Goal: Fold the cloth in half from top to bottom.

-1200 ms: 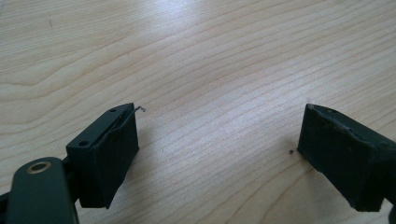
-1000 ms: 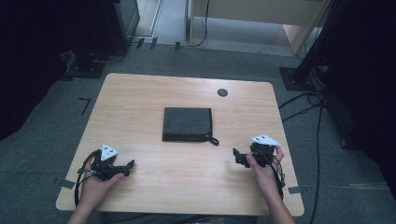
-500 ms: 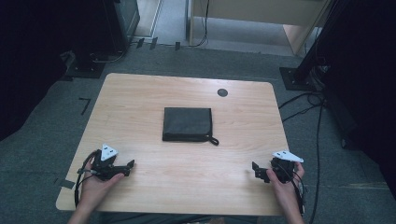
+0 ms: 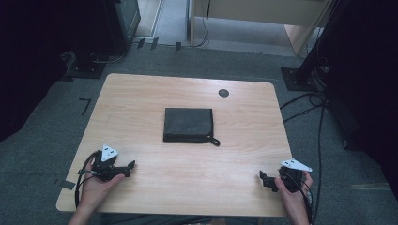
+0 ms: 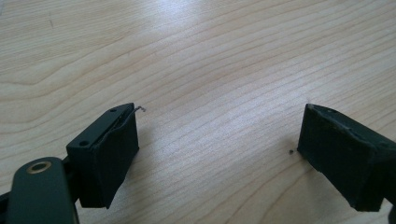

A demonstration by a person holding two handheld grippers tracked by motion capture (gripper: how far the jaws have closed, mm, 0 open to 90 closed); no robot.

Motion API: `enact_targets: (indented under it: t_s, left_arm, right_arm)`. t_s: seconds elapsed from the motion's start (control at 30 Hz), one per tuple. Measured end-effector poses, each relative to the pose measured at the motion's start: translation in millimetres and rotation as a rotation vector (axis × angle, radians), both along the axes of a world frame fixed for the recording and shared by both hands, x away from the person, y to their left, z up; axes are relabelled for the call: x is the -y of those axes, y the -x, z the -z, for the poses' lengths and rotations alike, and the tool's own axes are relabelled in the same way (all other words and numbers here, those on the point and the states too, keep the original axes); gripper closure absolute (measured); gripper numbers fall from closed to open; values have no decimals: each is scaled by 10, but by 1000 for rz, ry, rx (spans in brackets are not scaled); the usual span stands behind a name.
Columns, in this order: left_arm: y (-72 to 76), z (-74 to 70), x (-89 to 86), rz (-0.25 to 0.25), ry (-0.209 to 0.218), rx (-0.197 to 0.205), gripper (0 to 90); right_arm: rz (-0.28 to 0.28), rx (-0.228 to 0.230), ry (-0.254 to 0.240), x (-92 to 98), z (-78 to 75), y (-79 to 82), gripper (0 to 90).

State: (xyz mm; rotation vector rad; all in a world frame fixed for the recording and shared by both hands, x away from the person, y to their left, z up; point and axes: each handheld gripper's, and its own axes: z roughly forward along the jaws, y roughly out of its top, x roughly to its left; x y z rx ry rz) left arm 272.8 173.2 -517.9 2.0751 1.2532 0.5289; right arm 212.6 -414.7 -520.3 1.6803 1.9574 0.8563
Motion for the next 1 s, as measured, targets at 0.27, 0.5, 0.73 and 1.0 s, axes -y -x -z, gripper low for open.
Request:
enact_targets:
  t_s: [0.27,0.5,0.73,1.0]
  left_arm:
    - [0,0,1,0,0,1,120]
    - [0,0,0,0,0,0,121]
    - [-4,0,1,4,-1,0,121]
    - [-3,0,1,4,0,0,121]
  right_arm:
    - [-22,15,50,-7,45,15,0]
    - [-15,34,44,-10,62,31,0]
    - [-15,34,44,-10,62,31,0]
    - [-21,34,43,-10,62,24,0]
